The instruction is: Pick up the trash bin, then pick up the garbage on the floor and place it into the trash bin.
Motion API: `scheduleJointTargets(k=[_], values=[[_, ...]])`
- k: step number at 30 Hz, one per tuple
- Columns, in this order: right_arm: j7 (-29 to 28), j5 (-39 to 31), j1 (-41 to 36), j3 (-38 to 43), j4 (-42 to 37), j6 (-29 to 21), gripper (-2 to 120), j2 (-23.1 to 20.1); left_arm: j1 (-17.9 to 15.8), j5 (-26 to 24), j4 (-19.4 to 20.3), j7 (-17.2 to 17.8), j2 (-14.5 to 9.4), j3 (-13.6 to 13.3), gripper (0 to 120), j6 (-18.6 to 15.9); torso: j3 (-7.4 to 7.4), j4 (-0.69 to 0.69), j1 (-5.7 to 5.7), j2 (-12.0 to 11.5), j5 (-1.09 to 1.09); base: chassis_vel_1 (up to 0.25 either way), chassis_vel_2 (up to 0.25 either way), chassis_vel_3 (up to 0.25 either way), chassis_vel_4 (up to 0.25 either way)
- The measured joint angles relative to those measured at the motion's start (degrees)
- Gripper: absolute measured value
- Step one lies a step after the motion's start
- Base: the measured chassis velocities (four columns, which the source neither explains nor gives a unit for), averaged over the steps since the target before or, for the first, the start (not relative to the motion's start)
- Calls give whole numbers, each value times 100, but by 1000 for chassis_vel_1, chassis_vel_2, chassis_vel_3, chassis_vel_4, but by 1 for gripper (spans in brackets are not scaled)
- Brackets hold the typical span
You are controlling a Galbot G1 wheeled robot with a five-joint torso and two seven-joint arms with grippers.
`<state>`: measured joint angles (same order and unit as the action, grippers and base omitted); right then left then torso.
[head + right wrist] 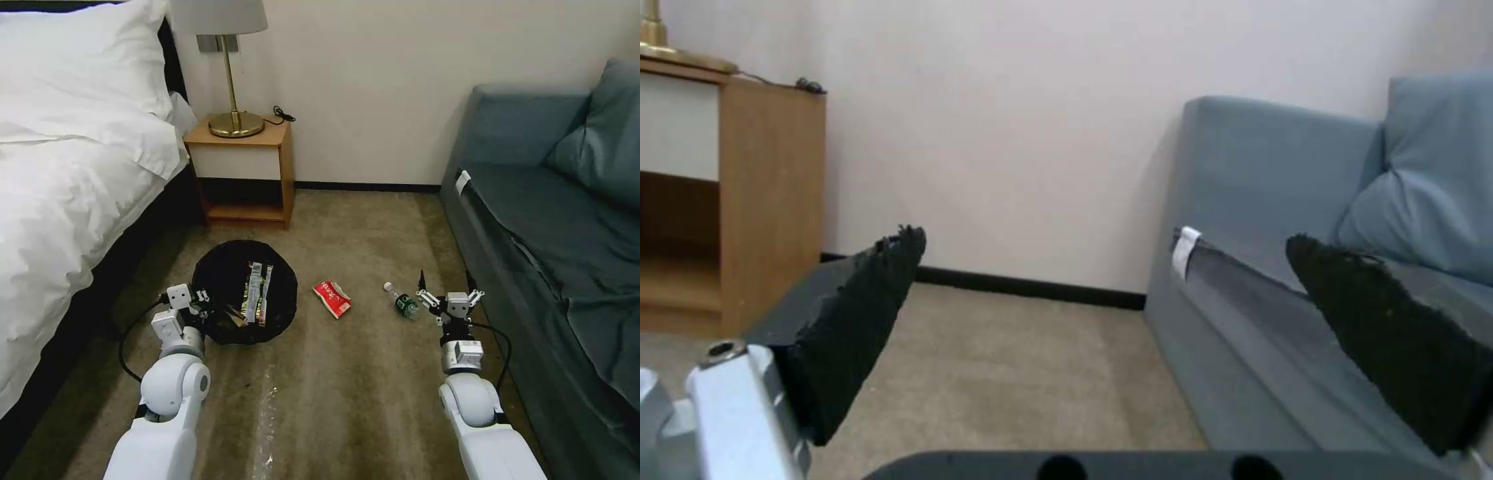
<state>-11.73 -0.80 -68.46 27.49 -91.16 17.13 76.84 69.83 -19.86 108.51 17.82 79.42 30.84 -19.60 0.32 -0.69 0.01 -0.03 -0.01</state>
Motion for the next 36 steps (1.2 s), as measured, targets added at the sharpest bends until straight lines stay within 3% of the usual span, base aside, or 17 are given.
scheduleJointTargets(k=[36], values=[[65, -12, 46, -31, 351, 16, 100, -97, -39, -48, 1, 11, -28, 13, 5, -27, 0, 0, 0, 0, 0, -57, 63, 60, -61]])
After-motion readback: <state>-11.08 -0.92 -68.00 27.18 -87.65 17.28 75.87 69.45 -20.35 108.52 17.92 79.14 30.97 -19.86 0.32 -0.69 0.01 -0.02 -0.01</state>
